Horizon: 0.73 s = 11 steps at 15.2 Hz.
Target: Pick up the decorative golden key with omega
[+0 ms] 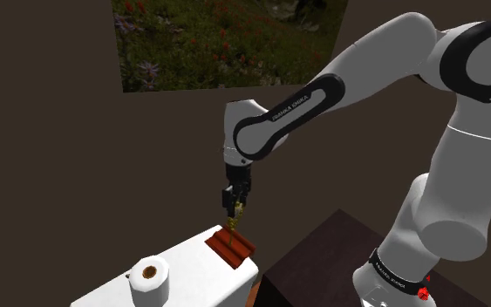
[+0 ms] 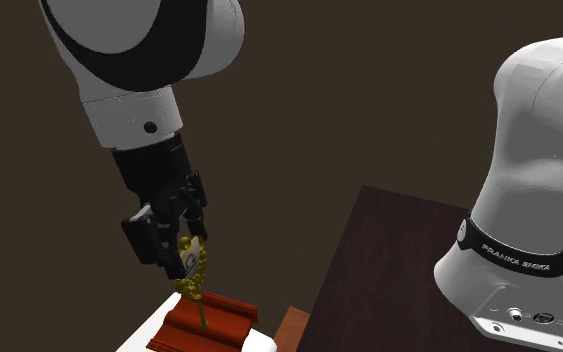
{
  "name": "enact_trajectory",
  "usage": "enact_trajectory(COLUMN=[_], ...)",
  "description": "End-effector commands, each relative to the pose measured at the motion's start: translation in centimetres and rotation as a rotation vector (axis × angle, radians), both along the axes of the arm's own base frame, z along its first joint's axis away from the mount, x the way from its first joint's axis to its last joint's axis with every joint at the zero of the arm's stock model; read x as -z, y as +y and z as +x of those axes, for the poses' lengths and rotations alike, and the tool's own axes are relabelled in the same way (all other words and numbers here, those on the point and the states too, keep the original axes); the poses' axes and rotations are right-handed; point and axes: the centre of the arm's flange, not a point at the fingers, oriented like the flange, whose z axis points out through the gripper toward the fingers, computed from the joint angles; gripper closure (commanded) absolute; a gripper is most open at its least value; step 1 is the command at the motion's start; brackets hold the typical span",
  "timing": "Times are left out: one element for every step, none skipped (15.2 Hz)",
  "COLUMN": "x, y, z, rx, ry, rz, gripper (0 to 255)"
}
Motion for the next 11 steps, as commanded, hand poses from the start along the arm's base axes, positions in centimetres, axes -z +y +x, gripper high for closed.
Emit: enact_trajectory(x=[-1.1,-1.6,-2.1,-2.7,-3.2,-3.7,-4.3,-4.8,-5.3,-5.8,-5.9], y=[0.0,0.0,0.0,0.0,0.0,0.0,0.0,0.0,0.0,0.0,0.0], z=[-0.1,-0.1,-0.1,-0.1,-0.1,-0.1,-0.1,-0.1,-0.1,-0.1,-0.1], rx=[0.000,0.000,0.000,0.000,0.000,0.000,0.000,0.000,0.000,0.000,0.000], ry=[0.000,0.000,0.000,0.000,0.000,0.000,0.000,0.000,0.000,0.000,0.000], rz=[0.000,0.000,0.000,0.000,0.000,0.000,0.000,0.000,0.000,0.000,0.000], gripper=[255,255,255,255,255,255,255,255,255,255,255])
